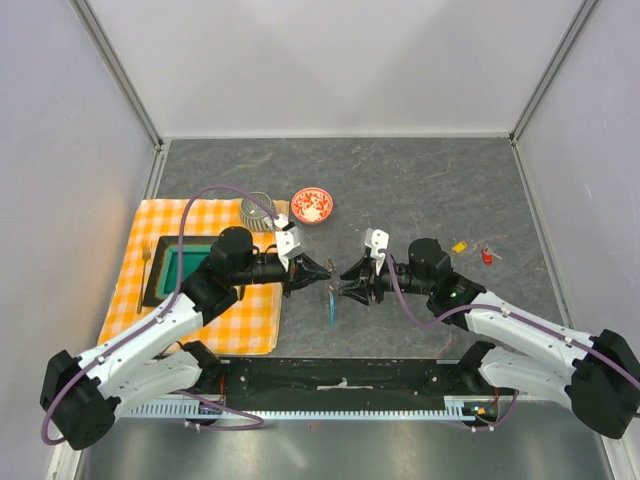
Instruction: Put the keys on the keyring
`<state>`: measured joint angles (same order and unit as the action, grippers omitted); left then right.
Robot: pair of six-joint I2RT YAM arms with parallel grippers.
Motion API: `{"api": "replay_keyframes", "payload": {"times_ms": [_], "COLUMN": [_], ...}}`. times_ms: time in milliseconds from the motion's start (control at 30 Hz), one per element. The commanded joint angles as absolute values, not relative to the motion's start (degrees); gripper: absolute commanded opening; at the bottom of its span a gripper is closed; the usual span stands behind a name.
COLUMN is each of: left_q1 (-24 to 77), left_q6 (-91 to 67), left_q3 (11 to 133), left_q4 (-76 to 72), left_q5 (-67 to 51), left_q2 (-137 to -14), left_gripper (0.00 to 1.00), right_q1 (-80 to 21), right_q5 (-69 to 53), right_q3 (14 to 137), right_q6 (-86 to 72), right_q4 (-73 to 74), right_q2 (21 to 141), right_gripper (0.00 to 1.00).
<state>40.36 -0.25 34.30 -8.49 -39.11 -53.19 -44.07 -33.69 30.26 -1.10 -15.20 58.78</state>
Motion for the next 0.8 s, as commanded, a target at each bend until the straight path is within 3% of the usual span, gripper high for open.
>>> {"api": "replay_keyframes", "payload": {"times_ms": [0, 133, 767], "left_q1": [40.61, 40.69, 43.33], "left_q6": [14.93, 20.30, 23.99], "left_q3": [42.00, 43.33, 41.48], "left_q4": [7.54, 12.91, 12.74], "left_q5": [-36.92, -36.21, -40.43], "left_q2": [-52.64, -54.75, -61.26], "left_gripper": [0.02, 0.02, 0.02], "right_q1": [-43.95, -43.95, -43.16], "right_q5": [-25.96, -20.94, 14.57], "right_q3": [31.90, 33.04, 36.38], "right_q6": [-1.57, -2.72, -18.10], "right_q4": [-12.75, -9.41, 13.52], "right_q2": [55.90, 55.46, 54.75], "right_gripper": [0.53, 0.73, 0.69]}}
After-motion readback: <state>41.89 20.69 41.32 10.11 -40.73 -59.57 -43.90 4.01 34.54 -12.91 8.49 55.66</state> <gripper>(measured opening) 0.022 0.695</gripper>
